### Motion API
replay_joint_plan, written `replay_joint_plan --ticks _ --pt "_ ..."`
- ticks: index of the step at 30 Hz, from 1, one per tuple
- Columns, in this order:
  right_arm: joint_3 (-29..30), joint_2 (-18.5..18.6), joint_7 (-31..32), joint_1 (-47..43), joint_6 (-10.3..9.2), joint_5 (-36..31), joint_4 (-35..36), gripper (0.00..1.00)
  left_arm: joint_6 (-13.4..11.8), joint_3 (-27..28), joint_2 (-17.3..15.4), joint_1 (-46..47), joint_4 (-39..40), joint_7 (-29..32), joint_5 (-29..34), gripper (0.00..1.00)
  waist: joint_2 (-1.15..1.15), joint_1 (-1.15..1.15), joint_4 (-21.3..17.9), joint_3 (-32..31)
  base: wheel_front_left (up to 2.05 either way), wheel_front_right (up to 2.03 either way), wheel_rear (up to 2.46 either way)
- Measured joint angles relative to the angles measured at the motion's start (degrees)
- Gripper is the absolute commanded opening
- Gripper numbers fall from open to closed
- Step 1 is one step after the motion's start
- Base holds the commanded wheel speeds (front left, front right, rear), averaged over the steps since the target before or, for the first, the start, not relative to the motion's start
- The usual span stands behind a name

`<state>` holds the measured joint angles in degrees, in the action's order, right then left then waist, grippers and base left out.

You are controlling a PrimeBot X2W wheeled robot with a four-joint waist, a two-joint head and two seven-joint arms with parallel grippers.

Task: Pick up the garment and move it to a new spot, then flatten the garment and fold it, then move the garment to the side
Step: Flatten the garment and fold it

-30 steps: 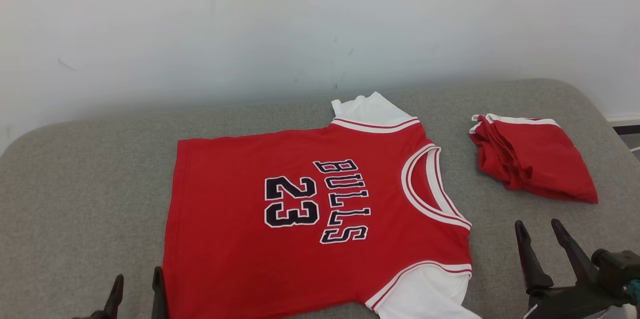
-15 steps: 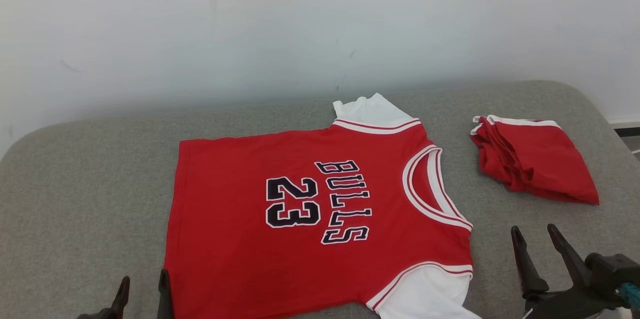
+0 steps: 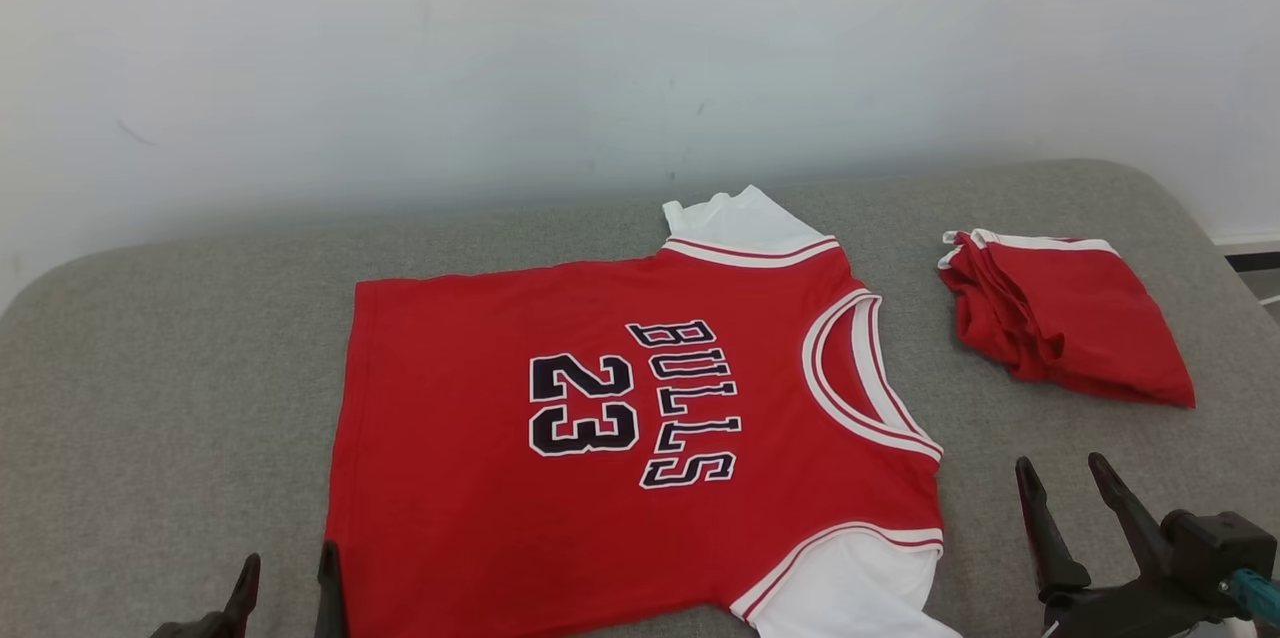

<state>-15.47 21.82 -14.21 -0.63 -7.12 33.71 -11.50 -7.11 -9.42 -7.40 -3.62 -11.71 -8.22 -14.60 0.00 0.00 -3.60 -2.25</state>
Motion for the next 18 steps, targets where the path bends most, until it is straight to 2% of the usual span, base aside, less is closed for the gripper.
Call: replay_joint_plan --ticks 18 --pt "0.11 -0.3 0.01 0.16 0.0 -0.09 -1.08 1.0 0.0 1.09 0.15 -0.82 1.35 1.49 0.58 1.0 0.0 0.0 0.19 0.22 0.0 0.0 0.0"
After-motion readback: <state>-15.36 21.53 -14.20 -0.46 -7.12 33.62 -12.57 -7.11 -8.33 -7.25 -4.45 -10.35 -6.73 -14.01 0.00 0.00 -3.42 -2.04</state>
